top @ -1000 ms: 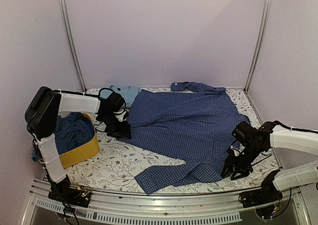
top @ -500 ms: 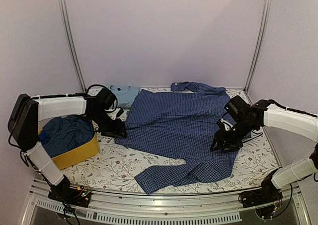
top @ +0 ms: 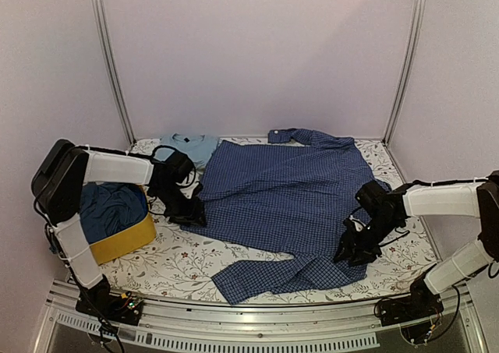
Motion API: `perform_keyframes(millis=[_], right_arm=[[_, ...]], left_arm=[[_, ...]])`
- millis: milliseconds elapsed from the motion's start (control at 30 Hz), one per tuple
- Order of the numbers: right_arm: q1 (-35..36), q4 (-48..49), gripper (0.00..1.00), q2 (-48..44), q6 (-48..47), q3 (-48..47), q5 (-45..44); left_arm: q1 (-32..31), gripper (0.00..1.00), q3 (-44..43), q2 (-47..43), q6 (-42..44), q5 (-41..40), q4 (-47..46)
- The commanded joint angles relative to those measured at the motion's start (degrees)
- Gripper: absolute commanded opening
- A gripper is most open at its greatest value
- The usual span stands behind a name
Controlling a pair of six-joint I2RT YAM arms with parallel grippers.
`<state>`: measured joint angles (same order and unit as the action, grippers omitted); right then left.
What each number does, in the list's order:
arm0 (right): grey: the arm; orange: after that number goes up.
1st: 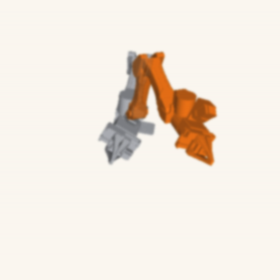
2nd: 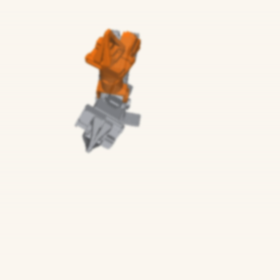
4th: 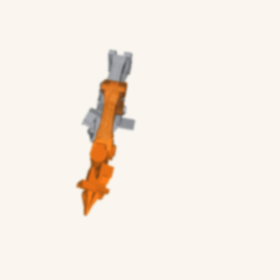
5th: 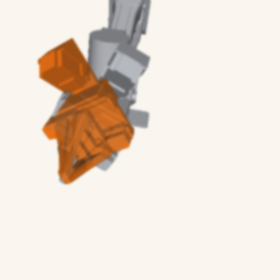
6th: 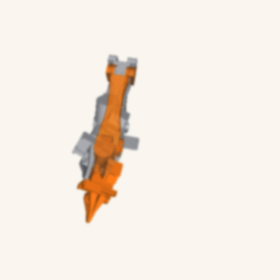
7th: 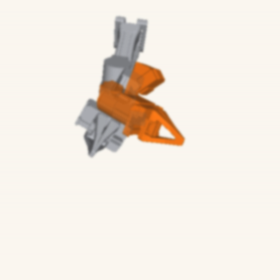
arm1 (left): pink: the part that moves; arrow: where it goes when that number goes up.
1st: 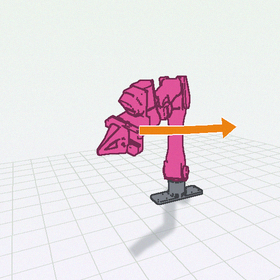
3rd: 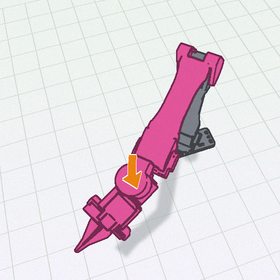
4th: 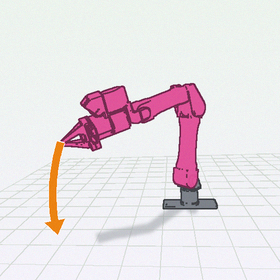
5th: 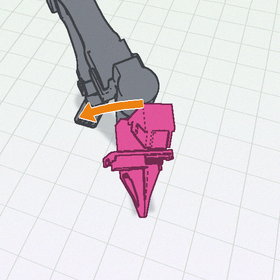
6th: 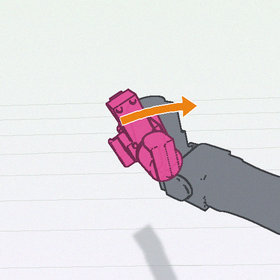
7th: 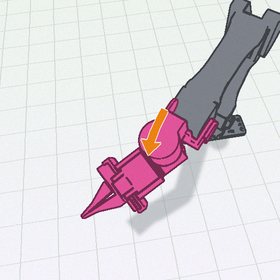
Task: Fold and stack the mixed laundry pile
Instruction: Smooth out the flattened shirt at the center of the board.
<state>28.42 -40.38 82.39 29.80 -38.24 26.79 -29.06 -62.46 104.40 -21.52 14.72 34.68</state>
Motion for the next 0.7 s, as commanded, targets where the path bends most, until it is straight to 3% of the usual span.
perform_keyframes(millis=[0,167,333,500,667], right_arm=[[-0.5,-4.9,0.56,-4.4,1.9,5.7,2.1],[-4.4,-9.6,0.58,-12.1,3.6,7.7,4.6],[-10.0,-12.3,0.58,-15.2,2.8,3.9,4.9],[-10.6,-13.2,0.59,-11.7,-2.3,-11.2,-2.8],[-12.2,-11.0,0.61,-3.5,-6.4,-17.9,-7.4]], left_arm=[[-3.5,0.57,6.0,-5.6,-1.4,1.0,6.8],[-5.5,0.58,10.7,-11.8,-2.4,2.6,11.2],[-2.3,0.67,0.3,-16.0,-1.1,-1.3,10.5],[2.7,0.71,-19.3,-4.7,4.7,-4.6,9.4],[3.5,0.70,-38.5,12.3,8.6,-4.8,7.4]])
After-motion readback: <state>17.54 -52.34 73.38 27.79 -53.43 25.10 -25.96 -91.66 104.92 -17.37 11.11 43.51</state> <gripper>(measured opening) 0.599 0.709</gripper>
